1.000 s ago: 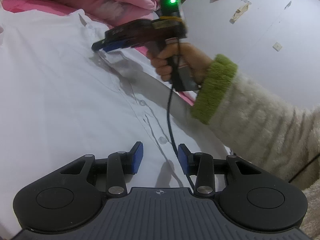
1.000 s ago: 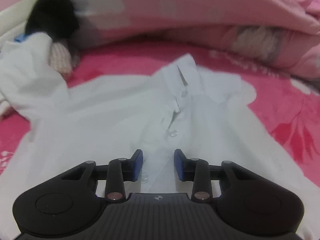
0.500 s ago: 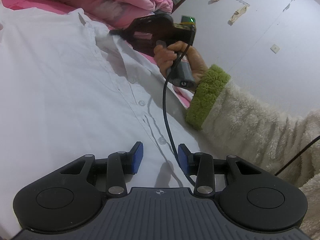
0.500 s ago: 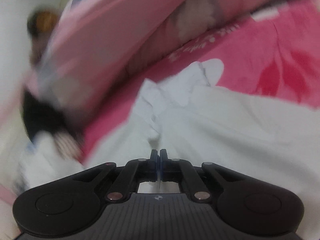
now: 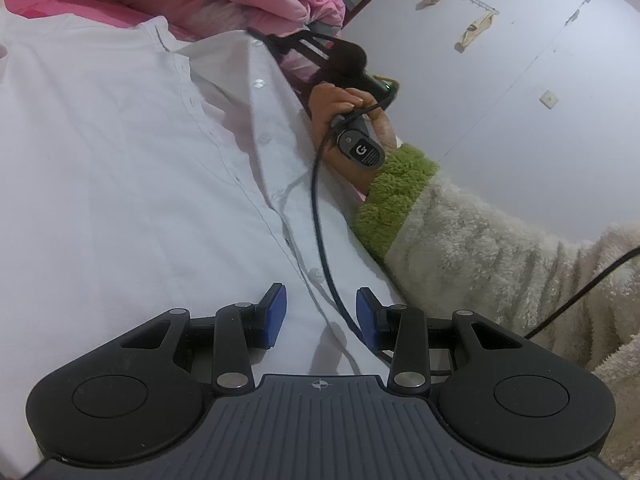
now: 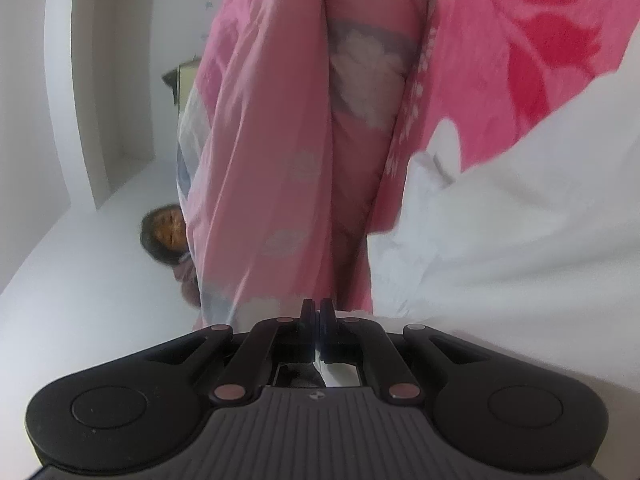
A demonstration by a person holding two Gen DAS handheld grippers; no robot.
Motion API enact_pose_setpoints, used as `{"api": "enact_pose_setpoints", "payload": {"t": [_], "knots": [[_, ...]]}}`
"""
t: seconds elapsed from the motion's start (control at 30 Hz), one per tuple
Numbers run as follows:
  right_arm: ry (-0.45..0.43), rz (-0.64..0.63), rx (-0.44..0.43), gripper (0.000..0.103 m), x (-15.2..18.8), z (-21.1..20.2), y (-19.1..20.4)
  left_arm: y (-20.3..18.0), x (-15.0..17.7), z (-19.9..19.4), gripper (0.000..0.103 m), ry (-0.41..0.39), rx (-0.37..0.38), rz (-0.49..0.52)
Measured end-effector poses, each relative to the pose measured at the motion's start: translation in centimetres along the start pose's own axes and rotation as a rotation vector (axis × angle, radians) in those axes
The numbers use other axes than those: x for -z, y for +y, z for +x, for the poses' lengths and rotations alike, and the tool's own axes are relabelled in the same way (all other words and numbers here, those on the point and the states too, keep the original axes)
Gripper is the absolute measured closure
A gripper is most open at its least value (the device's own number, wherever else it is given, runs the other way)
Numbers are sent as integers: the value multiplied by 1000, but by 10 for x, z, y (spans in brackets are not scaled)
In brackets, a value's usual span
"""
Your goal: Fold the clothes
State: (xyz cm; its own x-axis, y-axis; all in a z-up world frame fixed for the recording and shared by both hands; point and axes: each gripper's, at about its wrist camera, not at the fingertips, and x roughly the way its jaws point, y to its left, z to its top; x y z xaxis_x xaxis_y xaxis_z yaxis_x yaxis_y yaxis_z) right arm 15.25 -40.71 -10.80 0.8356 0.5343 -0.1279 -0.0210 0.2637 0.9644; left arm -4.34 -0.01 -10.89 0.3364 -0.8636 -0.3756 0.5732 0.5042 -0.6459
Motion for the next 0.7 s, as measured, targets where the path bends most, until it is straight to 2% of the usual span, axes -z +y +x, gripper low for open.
{"api": "enact_pose_setpoints", "payload": {"t": [0.1, 0.27, 0.3, 0.33, 0.37, 0.4, 0.53, 0.7], "knots": [[117, -90, 79, 101, 6, 17, 8, -1, 1, -1, 65, 1, 2, -1], [390, -429, 450, 97, 26, 59, 43, 0, 0, 0, 65, 6, 5, -1], [415, -485, 497, 88, 28, 62, 51, 0, 0, 0, 65, 8, 5, -2], [399, -524, 507, 70, 28, 58, 63, 0, 0, 0, 65, 10, 6, -4], [383, -563, 517, 62, 28, 53, 74, 1, -1, 0, 65, 12, 6, -6], [358, -605, 523, 58, 28, 47, 86, 1, -1, 0, 65, 15, 5, -9], [216, -691, 520, 58, 31, -11, 130, -1, -3, -4, 65, 19, -2, -13], [25, -761, 478, 58, 65, -134, 179, -7, -7, -14, 65, 9, -12, -4]]}}
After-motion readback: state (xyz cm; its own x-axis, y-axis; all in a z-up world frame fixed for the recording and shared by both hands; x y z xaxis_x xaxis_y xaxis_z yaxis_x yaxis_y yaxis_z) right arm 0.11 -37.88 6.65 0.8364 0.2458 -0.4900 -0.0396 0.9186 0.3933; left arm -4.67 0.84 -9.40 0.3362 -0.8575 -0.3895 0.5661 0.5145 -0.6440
